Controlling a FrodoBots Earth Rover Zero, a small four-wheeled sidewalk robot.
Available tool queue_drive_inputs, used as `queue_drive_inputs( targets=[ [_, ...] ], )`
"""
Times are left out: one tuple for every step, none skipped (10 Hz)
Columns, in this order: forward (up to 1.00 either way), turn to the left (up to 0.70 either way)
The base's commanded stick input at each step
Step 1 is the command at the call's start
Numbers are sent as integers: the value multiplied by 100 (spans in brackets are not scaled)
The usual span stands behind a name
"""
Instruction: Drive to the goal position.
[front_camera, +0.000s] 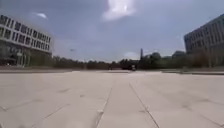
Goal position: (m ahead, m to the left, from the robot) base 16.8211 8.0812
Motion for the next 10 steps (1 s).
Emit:
queue_drive_inputs(
  targets=[
    [70,0],
    [70,0],
    [70,0],
    [70,0],
    [70,0],
    [70,0],
    [70,0],
    [70,0],
    [70,0],
    [70,0]
  ],
)
